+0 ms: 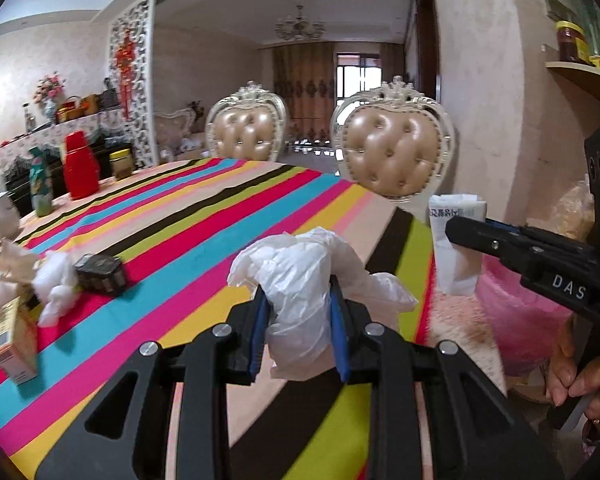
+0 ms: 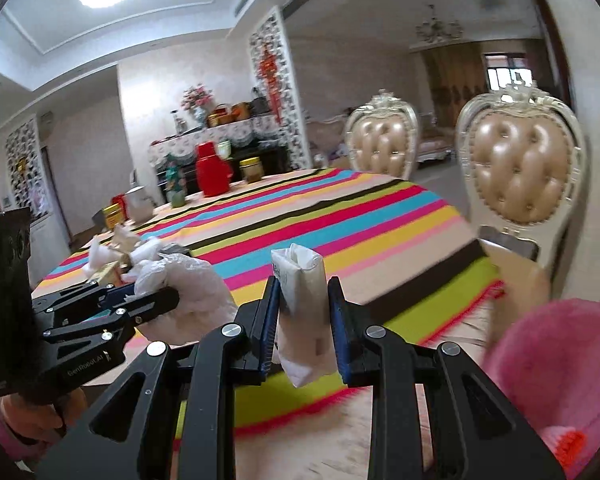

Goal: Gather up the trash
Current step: 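Carry the plastic bag and tissue with both tools to the wastebasket, then open both tools over the pink wastebasket to drop the tissue and plastic bag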

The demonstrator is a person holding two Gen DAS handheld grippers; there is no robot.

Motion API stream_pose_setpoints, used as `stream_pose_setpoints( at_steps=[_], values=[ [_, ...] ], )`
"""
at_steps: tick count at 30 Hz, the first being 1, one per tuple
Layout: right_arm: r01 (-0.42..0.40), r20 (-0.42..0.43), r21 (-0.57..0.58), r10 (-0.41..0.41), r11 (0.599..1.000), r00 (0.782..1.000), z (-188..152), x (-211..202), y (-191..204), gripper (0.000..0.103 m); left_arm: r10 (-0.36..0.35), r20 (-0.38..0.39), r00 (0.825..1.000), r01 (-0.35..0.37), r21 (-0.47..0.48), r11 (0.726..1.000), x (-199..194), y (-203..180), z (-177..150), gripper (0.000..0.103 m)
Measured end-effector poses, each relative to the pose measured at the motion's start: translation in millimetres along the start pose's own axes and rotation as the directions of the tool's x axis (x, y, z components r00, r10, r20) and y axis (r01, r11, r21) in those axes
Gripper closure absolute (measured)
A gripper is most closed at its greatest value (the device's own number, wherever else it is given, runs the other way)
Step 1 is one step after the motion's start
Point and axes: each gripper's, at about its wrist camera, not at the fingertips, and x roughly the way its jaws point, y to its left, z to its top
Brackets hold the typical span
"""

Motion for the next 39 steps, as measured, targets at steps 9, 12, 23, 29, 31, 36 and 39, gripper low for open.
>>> stream_pose_setpoints(
  at_steps=[9,12,23,29,31,36,39],
  values=[
    [0.181,0.032,0.060,-0.184,0.982,0.982,-14,-49,-62,0.077,-0.146,0.031,0.989,0.146,0.010,0.989,20,-50,23,0.076],
    [0.249,0.029,0.087,-0.253,0.964,0.967,-20,-68,-85,0.077,-0.211,0.034,0.977,0.210,0.021,0.977,27,-75,29,0.076],
    [0.389,0.006,0.207,-0.399,0.898,0.917,-41,-119,-156,0.077,-0.389,-0.037,0.920,0.391,0.066,0.918,75,-174,36,0.075],
    [0.405,-0.005,0.224,-0.414,0.886,0.910,-44,-122,-175,0.075,-0.430,-0.063,0.901,0.434,0.078,0.898,91,-206,31,0.073],
    [0.403,-0.013,0.224,-0.411,0.887,0.912,-44,-117,-181,0.074,-0.451,-0.085,0.888,0.457,0.077,0.886,99,-217,27,0.070],
    [0.421,-0.019,0.253,-0.430,0.871,0.902,-40,-111,-194,0.036,-0.426,-0.111,0.898,0.437,0.099,0.894,110,-222,20,0.030],
    [0.422,-0.006,0.244,-0.434,0.873,0.901,-37,-113,-189,0.036,-0.363,-0.081,0.928,0.369,0.088,0.925,102,-197,23,0.021]
  ],
)
